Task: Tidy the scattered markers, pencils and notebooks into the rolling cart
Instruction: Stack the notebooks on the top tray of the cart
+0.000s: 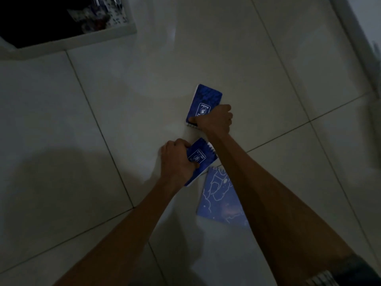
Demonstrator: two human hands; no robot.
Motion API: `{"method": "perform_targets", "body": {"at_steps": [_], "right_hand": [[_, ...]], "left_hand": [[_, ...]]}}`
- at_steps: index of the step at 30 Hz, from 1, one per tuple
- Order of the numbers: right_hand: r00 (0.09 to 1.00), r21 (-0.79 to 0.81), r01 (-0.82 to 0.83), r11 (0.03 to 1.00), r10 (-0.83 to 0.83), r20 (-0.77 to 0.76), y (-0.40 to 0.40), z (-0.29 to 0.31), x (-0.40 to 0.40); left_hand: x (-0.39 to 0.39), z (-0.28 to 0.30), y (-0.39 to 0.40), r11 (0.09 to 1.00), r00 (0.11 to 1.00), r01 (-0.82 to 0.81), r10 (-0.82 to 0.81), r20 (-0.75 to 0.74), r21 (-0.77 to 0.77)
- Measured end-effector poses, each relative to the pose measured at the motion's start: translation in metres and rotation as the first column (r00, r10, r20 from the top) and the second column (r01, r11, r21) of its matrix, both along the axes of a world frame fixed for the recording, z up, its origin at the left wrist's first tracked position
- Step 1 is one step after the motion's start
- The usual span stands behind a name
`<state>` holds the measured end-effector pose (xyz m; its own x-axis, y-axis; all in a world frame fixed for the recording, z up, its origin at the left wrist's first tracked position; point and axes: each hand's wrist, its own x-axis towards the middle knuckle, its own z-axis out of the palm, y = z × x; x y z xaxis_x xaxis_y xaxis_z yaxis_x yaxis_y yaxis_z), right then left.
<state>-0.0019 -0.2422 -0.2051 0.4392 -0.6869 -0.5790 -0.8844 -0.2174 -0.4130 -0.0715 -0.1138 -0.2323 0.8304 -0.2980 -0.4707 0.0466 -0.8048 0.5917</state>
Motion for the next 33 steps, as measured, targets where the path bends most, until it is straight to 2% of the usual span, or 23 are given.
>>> {"method": "perform_targets", "body": {"at_steps": [3, 7, 9, 11, 13, 16, 18, 20, 23, 26, 33], "right_hand": [[0.998, 0.030, 0.035, 0.999, -0.033, -0.050, 0.003, 0.000, 0.006], [0.995, 0.129, 0.062, 0.990, -0.052, -0.086, 0.001, -0.001, 0.003], [0.997, 0.145, 0.060, 0.988, -0.052, -0.060, 0.004, 0.000, -0.001], [0.998, 0.132, 0.051, 0.990, -0.056, 0.035, 0.009, 0.000, -0.006], [0.984, 0.168, 0.044, 0.985, -0.072, 0.163, 0.010, -0.002, -0.012], [0.936, 0.282, 0.040, 0.959, -0.135, 0.325, 0.006, 0.003, -0.023], [0.913, 0.278, 0.023, 0.960, -0.133, 0.385, 0.005, 0.014, -0.031], [0.887, 0.265, 0.024, 0.964, -0.143, 0.440, 0.005, 0.035, -0.038], [0.868, 0.293, -0.003, 0.956, -0.143, 0.475, 0.005, 0.087, -0.042], [0.859, 0.341, -0.082, 0.937, -0.107, 0.500, 0.009, 0.164, -0.042], [0.881, 0.477, -0.212, 0.853, -0.045, 0.472, 0.040, 0.386, -0.026]], "left_hand": [[0.002, 0.004, 0.001, 0.999, 0.997, -0.033, 0.034, -0.067, 0.016], [-0.006, 0.014, 0.005, 0.995, 0.998, 0.037, -0.041, 0.039, 0.095], [-0.005, 0.015, 0.012, 0.997, 0.999, 0.008, -0.010, 0.033, 0.081], [0.003, 0.014, 0.023, 0.998, 0.994, -0.060, 0.063, -0.091, 0.034], [0.015, 0.015, 0.035, 0.981, 0.958, -0.179, 0.155, -0.243, -0.078], [0.033, 0.028, 0.050, 0.874, 0.865, -0.402, 0.264, -0.428, -0.273], [0.045, 0.041, 0.058, 0.812, 0.808, -0.503, 0.321, -0.493, -0.296], [0.056, 0.063, 0.065, 0.780, 0.780, -0.558, 0.378, -0.499, -0.282], [0.070, 0.115, 0.071, 0.726, 0.753, -0.613, 0.418, -0.508, -0.312], [0.076, 0.186, 0.077, 0.674, 0.722, -0.663, 0.463, -0.514, -0.325], [0.083, 0.409, 0.114, 0.543, 0.648, -0.759, 0.575, -0.499, -0.360]]}}
